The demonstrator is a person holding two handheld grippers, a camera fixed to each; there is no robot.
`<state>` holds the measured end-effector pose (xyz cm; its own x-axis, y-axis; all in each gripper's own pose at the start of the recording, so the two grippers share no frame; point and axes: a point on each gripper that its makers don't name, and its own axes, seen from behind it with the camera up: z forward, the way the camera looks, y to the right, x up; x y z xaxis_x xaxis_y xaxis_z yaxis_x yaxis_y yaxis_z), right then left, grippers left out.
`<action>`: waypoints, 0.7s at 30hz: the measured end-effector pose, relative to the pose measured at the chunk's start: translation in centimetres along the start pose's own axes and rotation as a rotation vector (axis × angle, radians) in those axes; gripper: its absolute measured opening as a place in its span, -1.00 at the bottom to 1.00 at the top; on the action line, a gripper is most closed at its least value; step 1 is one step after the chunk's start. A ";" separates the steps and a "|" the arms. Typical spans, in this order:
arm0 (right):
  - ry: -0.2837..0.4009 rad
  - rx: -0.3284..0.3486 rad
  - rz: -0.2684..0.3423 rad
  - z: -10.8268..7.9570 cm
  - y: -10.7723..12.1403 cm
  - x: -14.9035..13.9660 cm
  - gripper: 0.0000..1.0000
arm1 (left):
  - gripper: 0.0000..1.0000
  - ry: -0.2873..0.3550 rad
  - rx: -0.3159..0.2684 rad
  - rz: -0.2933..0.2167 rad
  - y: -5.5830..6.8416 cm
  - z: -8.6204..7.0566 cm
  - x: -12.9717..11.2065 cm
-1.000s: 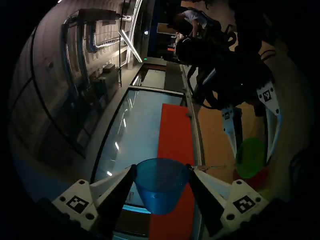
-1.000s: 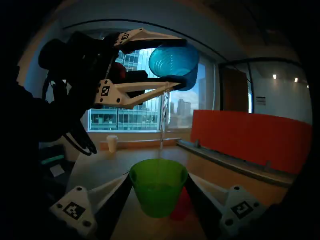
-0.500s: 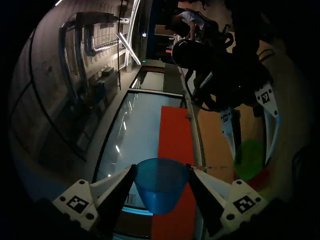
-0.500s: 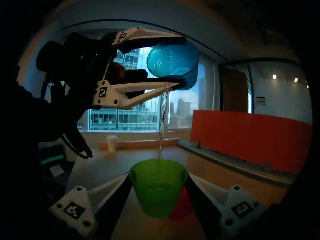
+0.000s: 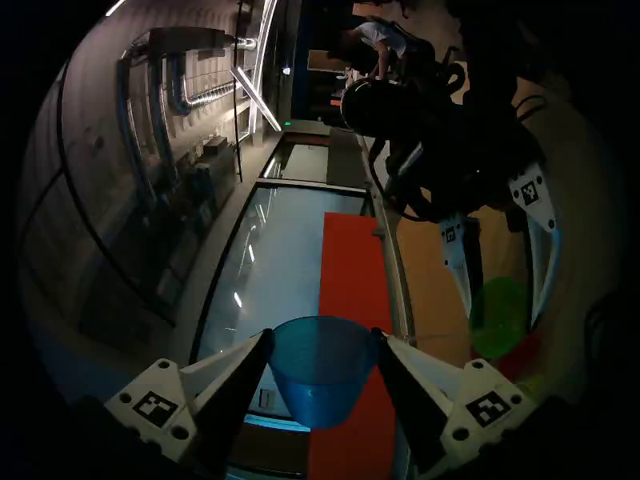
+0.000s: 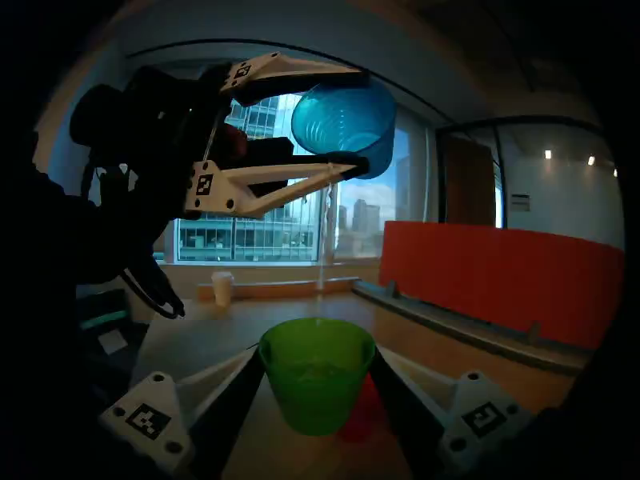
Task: Pour water
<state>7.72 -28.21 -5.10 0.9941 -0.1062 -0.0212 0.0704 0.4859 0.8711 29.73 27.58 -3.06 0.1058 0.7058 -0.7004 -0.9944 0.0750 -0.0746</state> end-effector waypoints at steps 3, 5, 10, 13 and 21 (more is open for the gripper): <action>0.001 -0.001 -0.001 0.0 0.1 0.1 0.81 | 0.79 -0.001 -0.001 0.008 0.0 0.0 0.0; 0.003 -0.001 -0.001 -0.1 0.2 0.2 0.81 | 0.79 -0.002 0.000 0.014 0.0 0.0 0.0; 0.005 -0.003 -0.002 0.0 0.3 0.4 0.81 | 0.79 0.001 0.000 0.026 -0.2 0.2 0.1; 0.006 -0.004 -0.002 0.0 0.4 0.4 0.81 | 0.79 0.003 0.001 0.032 -0.4 0.3 0.2; 0.008 -0.005 -0.001 0.1 0.4 0.4 0.81 | 0.79 -0.001 0.001 0.053 -0.5 0.3 0.2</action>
<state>8.16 -28.10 -4.70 0.9947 -0.0998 -0.0257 0.0716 0.4898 0.8689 30.30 27.90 -2.99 0.0527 0.7098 -0.7025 -0.9986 0.0381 -0.0364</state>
